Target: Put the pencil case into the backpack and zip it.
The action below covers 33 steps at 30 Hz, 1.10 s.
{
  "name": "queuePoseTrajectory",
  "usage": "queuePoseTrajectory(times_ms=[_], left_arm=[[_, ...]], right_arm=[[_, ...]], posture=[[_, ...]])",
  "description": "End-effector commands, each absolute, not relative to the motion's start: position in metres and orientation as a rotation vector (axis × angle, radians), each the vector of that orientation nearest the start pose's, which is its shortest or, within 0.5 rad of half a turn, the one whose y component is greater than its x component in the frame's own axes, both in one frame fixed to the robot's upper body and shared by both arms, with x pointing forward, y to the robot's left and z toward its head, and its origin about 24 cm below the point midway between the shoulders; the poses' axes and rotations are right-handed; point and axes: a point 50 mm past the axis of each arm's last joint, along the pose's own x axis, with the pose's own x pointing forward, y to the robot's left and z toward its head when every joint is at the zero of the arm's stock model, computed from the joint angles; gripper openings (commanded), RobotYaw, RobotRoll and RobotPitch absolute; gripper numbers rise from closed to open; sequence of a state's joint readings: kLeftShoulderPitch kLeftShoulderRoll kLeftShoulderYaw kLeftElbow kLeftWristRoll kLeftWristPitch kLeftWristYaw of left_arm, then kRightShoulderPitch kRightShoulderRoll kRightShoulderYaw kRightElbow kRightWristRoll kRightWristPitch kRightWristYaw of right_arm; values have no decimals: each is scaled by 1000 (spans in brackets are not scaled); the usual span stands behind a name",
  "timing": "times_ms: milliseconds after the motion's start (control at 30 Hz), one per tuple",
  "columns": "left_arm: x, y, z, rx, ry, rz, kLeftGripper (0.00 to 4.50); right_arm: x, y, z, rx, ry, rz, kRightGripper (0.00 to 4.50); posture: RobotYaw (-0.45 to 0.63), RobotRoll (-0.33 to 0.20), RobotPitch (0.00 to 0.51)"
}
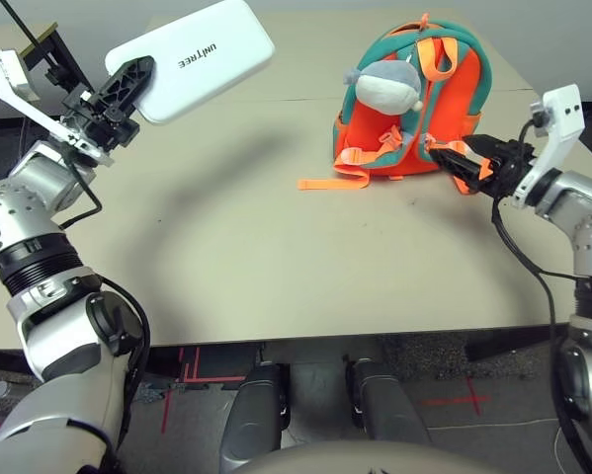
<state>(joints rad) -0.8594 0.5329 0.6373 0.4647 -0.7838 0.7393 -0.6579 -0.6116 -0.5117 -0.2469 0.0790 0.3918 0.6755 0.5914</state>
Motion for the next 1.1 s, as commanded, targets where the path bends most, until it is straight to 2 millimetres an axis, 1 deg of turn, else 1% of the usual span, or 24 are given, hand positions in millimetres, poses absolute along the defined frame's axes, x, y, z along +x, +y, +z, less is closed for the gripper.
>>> queuePoseTrajectory(times_ms=[33,167,333,600,800,867,933,1100], left_arm=[[348,285,250,-633,-351,-514,1281],[352,287,251,-623,-376,-489,1280],[356,284,248,-604,-364,-493,1279],[358,280,244,-593,-346,-499,1279],[360,276,240,-589,-328,-504,1279],[360,274,238,-586,-318,-507,1279],[361,272,237,-583,-313,-509,1279],[362,266,236,-576,-300,-520,1279]], right_arm=[[340,-220,192,18,28,444,4500],[351,-214,190,28,21,404,4500],[367,-207,185,39,26,368,4500],[382,-191,181,38,27,370,4500],[389,-182,180,43,15,365,4500],[391,-182,180,45,5,352,4129],[391,-183,180,44,2,346,3598],[390,-185,183,40,-22,345,1641]], posture=[[-147,0,124],[-147,0,124],[-143,0,120],[-133,0,118],[-130,0,117],[-130,0,117],[-128,0,116],[-132,0,115]])
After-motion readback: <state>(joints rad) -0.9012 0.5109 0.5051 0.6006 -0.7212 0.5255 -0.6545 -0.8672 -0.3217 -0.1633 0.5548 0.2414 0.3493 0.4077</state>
